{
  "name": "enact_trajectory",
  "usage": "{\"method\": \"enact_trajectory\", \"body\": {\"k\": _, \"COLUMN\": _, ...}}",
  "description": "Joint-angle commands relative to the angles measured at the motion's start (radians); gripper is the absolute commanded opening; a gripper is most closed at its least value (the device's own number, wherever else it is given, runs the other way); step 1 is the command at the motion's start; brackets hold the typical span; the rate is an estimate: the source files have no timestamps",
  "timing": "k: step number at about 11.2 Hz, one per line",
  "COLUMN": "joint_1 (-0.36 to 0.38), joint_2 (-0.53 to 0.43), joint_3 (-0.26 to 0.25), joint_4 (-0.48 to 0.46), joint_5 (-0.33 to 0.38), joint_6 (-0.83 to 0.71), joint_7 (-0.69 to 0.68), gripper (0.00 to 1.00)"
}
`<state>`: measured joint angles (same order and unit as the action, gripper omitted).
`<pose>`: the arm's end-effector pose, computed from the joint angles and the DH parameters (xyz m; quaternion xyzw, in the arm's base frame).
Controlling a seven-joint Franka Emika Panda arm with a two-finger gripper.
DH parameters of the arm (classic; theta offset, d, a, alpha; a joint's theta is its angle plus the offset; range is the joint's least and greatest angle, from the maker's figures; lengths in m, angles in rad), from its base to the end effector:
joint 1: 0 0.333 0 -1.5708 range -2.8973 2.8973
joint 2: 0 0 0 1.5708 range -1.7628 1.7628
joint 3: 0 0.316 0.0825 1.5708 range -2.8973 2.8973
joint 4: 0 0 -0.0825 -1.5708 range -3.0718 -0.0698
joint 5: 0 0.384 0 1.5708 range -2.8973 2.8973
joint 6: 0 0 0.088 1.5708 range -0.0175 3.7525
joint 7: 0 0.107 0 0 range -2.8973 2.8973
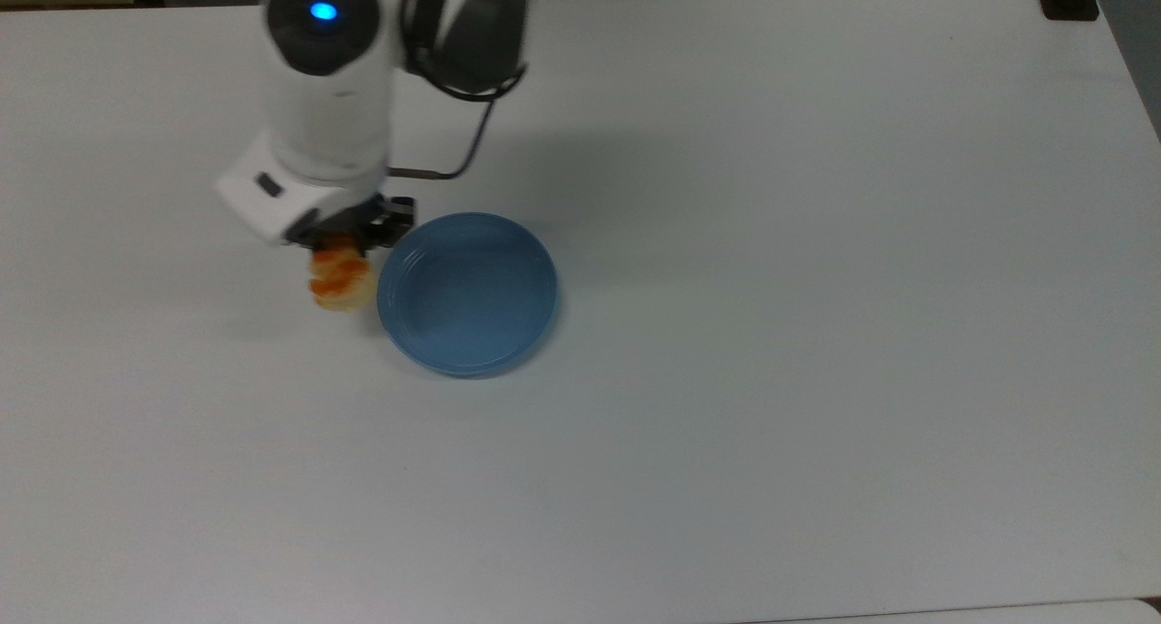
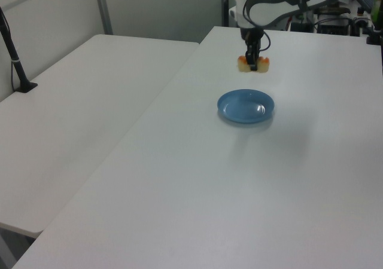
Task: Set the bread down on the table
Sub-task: 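Carry the bread roll beside the plate and lower it onto the table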
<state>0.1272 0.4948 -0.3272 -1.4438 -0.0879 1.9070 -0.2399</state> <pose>0.6855 -0.1061 0.4169 0.9916 0.0524 -0.0291 0.1142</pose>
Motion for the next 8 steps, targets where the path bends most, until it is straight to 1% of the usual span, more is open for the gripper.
{"method": "enact_trajectory", "body": {"k": 1, "joint_1": -0.079, "joint_2": 0.028, "joint_3": -0.068, "joint_4": -0.007, "joint_5": 0.03, "joint_6": 0.093, "joint_7": -0.117, "gripper": 0.43}}
{"method": "enact_trajectory", "body": {"k": 2, "joint_1": -0.109, "joint_2": 0.048, "joint_3": -0.078, "joint_4": -0.007, "joint_5": 0.054, "joint_6": 0.122, "joint_7": -0.119, "gripper": 0.43}}
{"method": "enact_trajectory", "body": {"k": 3, "joint_1": -0.13, "joint_2": 0.065, "joint_3": -0.078, "joint_4": -0.006, "joint_5": 0.06, "joint_6": 0.15, "joint_7": -0.121, "gripper": 0.43}}
{"method": "enact_trajectory", "body": {"k": 6, "joint_1": -0.153, "joint_2": 0.148, "joint_3": -0.078, "joint_4": -0.006, "joint_5": 0.074, "joint_6": 0.204, "joint_7": -0.118, "gripper": 0.44}}
{"method": "enact_trajectory", "body": {"k": 8, "joint_1": -0.155, "joint_2": 0.189, "joint_3": -0.075, "joint_4": -0.007, "joint_5": 0.083, "joint_6": 0.269, "joint_7": -0.107, "gripper": 0.62}}
